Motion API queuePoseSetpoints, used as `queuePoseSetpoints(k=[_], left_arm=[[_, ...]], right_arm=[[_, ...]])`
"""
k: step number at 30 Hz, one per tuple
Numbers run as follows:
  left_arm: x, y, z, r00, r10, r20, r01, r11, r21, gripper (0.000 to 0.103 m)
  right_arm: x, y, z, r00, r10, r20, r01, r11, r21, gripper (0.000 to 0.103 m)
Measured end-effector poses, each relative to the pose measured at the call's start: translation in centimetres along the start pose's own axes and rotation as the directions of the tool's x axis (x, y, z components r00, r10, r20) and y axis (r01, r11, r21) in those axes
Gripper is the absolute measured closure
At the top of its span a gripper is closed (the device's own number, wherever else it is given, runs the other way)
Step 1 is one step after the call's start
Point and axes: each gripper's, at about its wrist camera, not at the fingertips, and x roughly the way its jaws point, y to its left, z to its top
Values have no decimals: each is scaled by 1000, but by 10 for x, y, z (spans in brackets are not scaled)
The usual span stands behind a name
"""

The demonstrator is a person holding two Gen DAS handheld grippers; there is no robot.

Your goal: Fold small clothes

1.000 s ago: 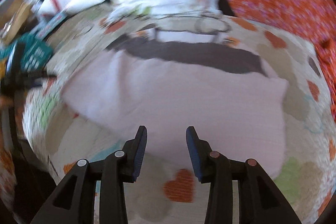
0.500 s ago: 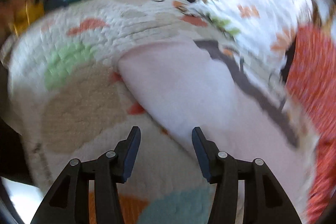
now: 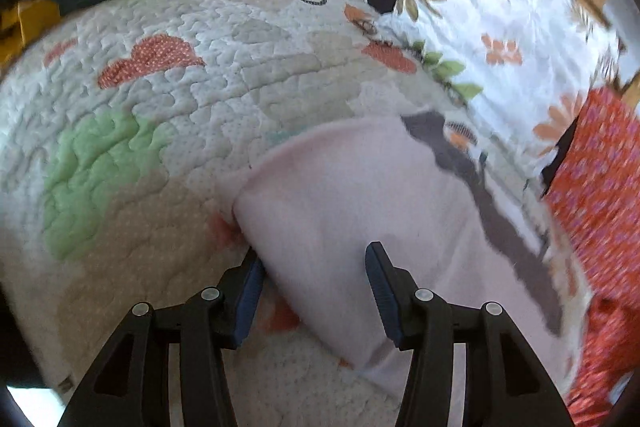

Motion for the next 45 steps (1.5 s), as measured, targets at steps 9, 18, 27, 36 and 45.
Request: queuePoseSetpoints(k=[9,18,27,36,45], left_arm=[[12,-26,-18,999,6,-34,-2,995,95,24],[34,-76,-58,996,55,-68,-32,955,296,24],[47,-115,-96,988,155,24,-148,866,478,24],[46,-138,-110,976,188,112,-218,802,557,24],[46,-137,-111,978,182,105,-210,803,557,24]], right_arm=[[-15,-78,-67,994,69,-85,-48,973,225,33],[-63,-149,-135,993,54,-107,-9,925,380,33],[-55,-219,-176,989,54,-138,37,813,581,33],[-44,-210,-174,986,59,-156,43,815,578,20],[-32,-203,-171,985,56,-166,47,829,558,6]])
